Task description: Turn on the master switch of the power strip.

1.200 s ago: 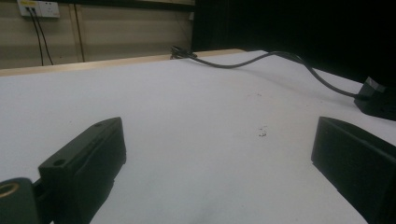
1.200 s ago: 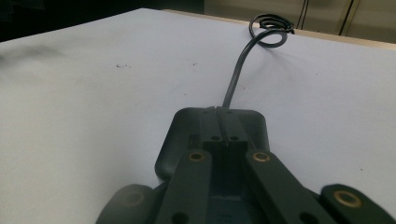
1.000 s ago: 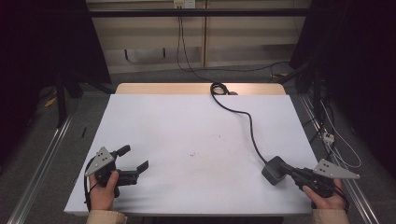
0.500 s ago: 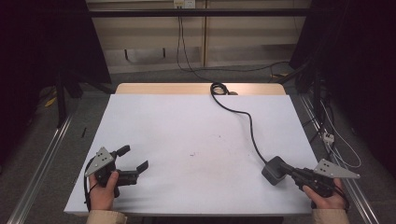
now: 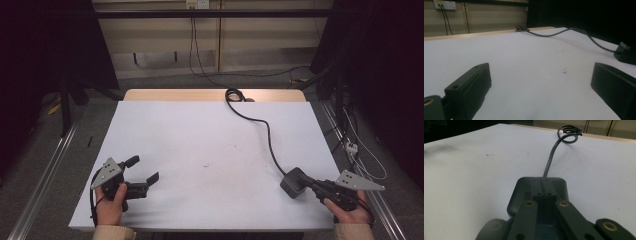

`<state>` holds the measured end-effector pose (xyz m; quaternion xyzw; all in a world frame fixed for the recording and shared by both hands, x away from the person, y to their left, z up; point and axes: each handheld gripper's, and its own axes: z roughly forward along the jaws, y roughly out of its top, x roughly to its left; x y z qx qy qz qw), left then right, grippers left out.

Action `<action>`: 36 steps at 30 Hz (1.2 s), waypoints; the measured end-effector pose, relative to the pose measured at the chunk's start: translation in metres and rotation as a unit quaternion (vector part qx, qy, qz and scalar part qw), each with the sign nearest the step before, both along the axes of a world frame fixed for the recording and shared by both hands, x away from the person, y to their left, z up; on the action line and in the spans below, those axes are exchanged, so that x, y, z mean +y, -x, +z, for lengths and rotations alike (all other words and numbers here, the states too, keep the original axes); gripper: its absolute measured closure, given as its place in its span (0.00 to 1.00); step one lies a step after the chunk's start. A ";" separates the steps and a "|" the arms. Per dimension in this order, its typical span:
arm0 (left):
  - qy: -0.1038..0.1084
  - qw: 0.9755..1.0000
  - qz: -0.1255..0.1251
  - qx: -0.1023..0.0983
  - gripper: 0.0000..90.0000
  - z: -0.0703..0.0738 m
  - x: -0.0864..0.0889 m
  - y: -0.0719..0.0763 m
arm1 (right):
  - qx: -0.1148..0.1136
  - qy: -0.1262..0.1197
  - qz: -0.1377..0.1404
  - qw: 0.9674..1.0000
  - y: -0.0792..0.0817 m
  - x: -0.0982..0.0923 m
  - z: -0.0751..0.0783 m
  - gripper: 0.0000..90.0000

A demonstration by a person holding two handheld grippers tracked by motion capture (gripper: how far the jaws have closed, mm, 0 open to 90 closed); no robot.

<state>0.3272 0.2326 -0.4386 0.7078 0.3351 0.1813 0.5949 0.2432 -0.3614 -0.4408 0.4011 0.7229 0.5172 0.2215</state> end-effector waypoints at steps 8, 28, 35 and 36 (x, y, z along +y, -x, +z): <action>-0.001 1.000 -0.001 0.000 0.03 0.000 0.000 0.000 | 0.001 0.000 0.000 1.000 0.000 0.000 0.000 1.00; 0.004 1.000 0.004 -0.004 0.03 0.001 0.001 0.001 | 0.004 0.006 -0.003 1.000 0.000 0.001 0.001 1.00; 0.005 1.000 0.005 -0.003 0.03 0.001 0.001 0.001 | 0.006 0.005 -0.003 1.000 0.000 0.001 0.001 1.00; 0.005 1.000 0.005 -0.003 0.03 0.001 0.001 0.001 | 0.004 0.004 -0.004 1.000 0.001 0.001 0.000 1.00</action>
